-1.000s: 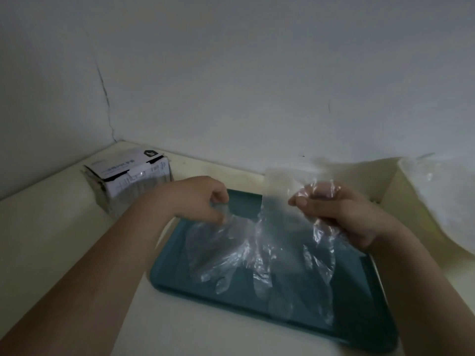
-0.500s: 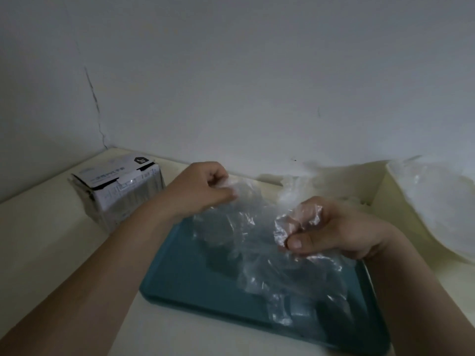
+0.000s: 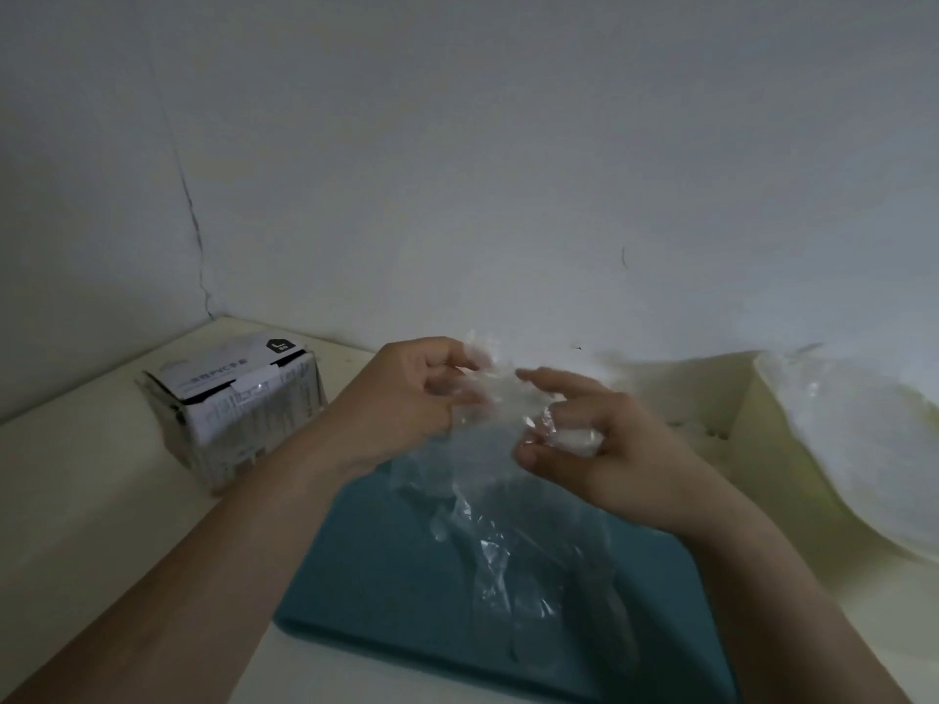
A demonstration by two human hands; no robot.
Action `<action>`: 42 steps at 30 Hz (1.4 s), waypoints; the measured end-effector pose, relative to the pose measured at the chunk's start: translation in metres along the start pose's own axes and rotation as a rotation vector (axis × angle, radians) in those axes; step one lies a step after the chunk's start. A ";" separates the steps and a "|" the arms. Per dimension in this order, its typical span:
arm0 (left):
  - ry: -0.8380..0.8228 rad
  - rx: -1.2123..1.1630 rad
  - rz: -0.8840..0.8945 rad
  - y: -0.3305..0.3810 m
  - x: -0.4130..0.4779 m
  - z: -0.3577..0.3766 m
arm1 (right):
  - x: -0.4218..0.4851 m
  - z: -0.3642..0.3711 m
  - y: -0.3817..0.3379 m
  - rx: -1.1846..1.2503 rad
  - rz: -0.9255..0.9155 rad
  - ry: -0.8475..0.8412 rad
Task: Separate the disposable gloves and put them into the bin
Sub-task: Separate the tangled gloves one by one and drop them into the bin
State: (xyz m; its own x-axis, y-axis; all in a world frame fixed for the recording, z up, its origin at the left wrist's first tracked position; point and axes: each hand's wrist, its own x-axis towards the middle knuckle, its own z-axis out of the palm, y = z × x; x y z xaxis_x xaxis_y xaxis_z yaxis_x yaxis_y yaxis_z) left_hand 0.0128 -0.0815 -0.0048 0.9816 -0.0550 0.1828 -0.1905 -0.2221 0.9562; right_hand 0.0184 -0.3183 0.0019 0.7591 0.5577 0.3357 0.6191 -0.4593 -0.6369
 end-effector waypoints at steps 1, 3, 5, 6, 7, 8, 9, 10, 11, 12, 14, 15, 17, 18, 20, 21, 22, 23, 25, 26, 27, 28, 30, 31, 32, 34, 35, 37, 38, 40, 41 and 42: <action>0.017 -0.003 0.002 0.001 0.000 0.002 | 0.000 0.002 0.000 0.057 -0.002 0.010; 0.054 -0.015 -0.009 -0.003 0.002 0.006 | 0.001 0.003 0.005 0.129 0.007 0.020; 0.068 -0.024 -0.014 -0.006 0.004 0.006 | 0.000 0.003 0.010 0.204 0.051 0.041; 0.046 -0.037 -0.020 -0.008 0.005 0.004 | 0.000 0.004 0.013 0.272 0.081 0.070; 0.011 -0.058 -0.036 -0.011 0.006 0.001 | -0.001 0.004 0.016 0.351 0.119 0.108; -0.018 -0.080 -0.061 -0.012 0.006 -0.002 | -0.001 0.004 0.018 0.435 0.172 0.149; -0.042 -0.118 -0.088 -0.015 0.007 -0.005 | -0.001 0.004 0.022 0.504 0.220 0.192; -0.050 -0.168 -0.121 -0.018 0.008 -0.008 | -0.001 0.004 0.024 0.556 0.265 0.231; -0.051 -0.226 -0.145 -0.021 0.010 -0.009 | -0.001 0.004 0.028 0.596 0.298 0.265; -0.049 -0.287 -0.171 -0.020 0.010 -0.009 | -0.001 0.003 0.029 0.627 0.327 0.292; -0.051 -0.386 -0.215 -0.016 0.008 -0.008 | -0.001 0.003 0.034 0.671 0.382 0.344; -0.048 -0.409 -0.229 -0.015 0.008 -0.007 | 0.000 0.004 0.036 0.679 0.410 0.371; -0.026 -0.401 -0.273 -0.013 0.005 -0.006 | 0.001 0.006 0.039 0.674 0.447 0.414; -0.014 -0.402 -0.296 -0.013 0.004 -0.005 | 0.001 0.008 0.041 0.666 0.459 0.430; -0.018 -0.433 -0.340 -0.017 0.004 -0.004 | 0.002 0.009 0.046 0.638 0.487 0.467; -0.019 -0.451 -0.366 -0.017 0.003 -0.004 | 0.002 0.010 0.048 0.625 0.501 0.490; -0.012 -0.465 -0.386 -0.018 0.003 -0.003 | 0.002 0.010 0.052 0.621 0.516 0.516; -0.002 -0.469 -0.389 -0.018 0.001 -0.002 | 0.001 0.010 0.052 0.622 0.529 0.542; 0.045 -0.432 -0.379 -0.014 -0.001 0.000 | 0.002 0.011 0.054 0.600 0.559 0.580; 0.081 -0.368 -0.356 -0.012 -0.002 -0.001 | 0.003 0.012 0.055 0.567 0.571 0.590; 0.116 -0.278 -0.319 -0.007 -0.004 -0.004 | 0.005 0.011 0.056 0.516 0.579 0.591; 0.146 -0.196 -0.280 -0.001 -0.005 -0.008 | 0.007 0.011 0.058 0.447 0.583 0.583; 0.173 -0.114 -0.189 0.019 -0.011 -0.021 | 0.011 0.009 0.057 0.304 0.585 0.549; 0.169 -0.084 -0.134 0.031 -0.015 -0.029 | 0.014 0.007 0.055 0.255 0.591 0.518; 0.144 -0.042 -0.075 0.045 -0.020 -0.036 | 0.016 0.006 0.054 0.226 0.595 0.488; 0.015 0.044 0.026 0.074 -0.032 -0.043 | 0.017 0.002 0.045 0.155 0.577 0.443; -0.080 0.072 0.059 0.087 -0.039 -0.044 | 0.018 0.000 0.040 0.120 0.550 0.435; -0.290 0.134 0.074 0.106 -0.048 -0.043 | 0.021 -0.007 0.033 0.037 0.459 0.478; -0.383 0.185 0.070 0.114 -0.050 -0.041 | 0.022 -0.011 0.026 0.003 0.420 0.489; -0.512 0.285 0.067 0.123 -0.049 -0.033 | 0.022 -0.022 0.008 -0.024 0.362 0.395; -0.542 0.323 0.075 0.125 -0.046 -0.028 | 0.022 -0.027 -0.002 0.003 0.326 0.325; -0.557 0.350 0.086 0.127 -0.042 -0.023 | 0.020 -0.032 -0.014 0.056 0.287 0.263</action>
State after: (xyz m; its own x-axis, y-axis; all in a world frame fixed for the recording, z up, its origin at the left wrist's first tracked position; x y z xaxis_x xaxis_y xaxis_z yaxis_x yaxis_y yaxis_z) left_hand -0.0528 -0.0855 0.1143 0.8278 -0.5606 0.0201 -0.3527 -0.4923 0.7957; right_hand 0.0315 -0.3234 0.0398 0.9298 0.2126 0.3004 0.3680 -0.5287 -0.7649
